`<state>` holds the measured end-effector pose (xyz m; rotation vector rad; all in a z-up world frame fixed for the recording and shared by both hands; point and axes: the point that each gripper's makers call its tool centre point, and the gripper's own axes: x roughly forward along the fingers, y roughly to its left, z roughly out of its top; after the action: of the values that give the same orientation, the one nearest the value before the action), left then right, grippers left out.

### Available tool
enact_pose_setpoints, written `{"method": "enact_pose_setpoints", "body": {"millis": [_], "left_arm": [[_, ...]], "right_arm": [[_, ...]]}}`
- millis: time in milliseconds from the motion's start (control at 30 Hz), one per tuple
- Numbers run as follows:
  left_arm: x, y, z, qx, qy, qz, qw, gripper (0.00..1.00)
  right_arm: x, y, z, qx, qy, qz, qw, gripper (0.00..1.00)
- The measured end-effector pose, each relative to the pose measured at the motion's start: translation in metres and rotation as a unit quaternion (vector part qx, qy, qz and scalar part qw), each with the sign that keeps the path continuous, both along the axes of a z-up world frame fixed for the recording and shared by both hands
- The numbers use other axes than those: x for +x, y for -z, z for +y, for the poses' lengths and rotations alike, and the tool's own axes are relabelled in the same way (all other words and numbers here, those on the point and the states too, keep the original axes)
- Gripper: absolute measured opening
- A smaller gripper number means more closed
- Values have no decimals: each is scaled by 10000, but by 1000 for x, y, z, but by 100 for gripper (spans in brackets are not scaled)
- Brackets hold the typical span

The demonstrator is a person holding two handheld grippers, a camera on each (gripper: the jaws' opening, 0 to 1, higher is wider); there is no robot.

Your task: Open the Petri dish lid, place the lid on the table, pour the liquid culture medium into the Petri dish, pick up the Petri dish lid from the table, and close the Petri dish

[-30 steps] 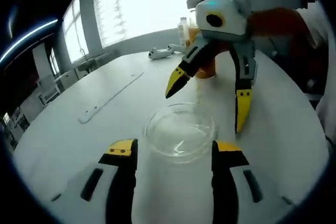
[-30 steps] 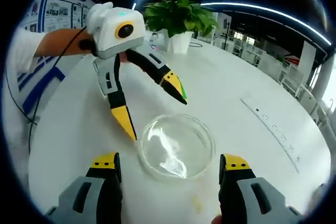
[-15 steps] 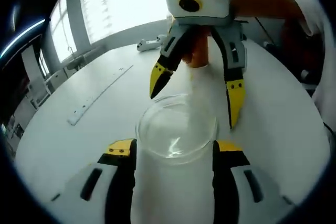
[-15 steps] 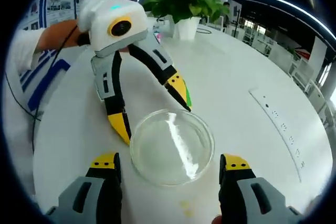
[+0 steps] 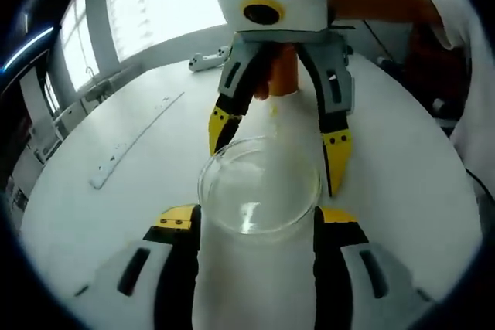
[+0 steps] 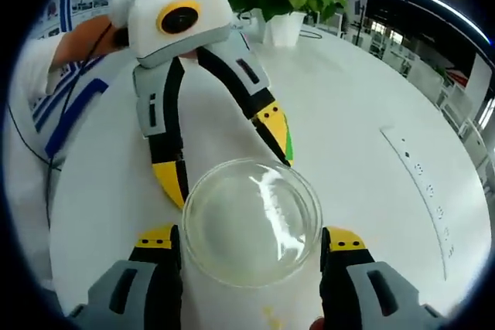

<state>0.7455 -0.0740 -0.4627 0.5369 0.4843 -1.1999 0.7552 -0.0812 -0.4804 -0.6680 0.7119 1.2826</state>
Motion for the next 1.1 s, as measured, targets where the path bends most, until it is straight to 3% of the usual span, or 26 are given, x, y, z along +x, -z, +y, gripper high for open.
{"method": "enact_pose_setpoints", "body": {"millis": [200,567,1100], "left_arm": [[10,3,4,-3,131,93,9999,52],[11,6,3,-20,187,308,9993,53],[7,6,-1,201,278,280,9990,51]], "right_arm": [[3,-1,0,-9,-16,-21,10000,65],[5,-1,-1,-86,-104,31,9999,65],[8,1,-6,-268,-158,43,9995,64]]}}
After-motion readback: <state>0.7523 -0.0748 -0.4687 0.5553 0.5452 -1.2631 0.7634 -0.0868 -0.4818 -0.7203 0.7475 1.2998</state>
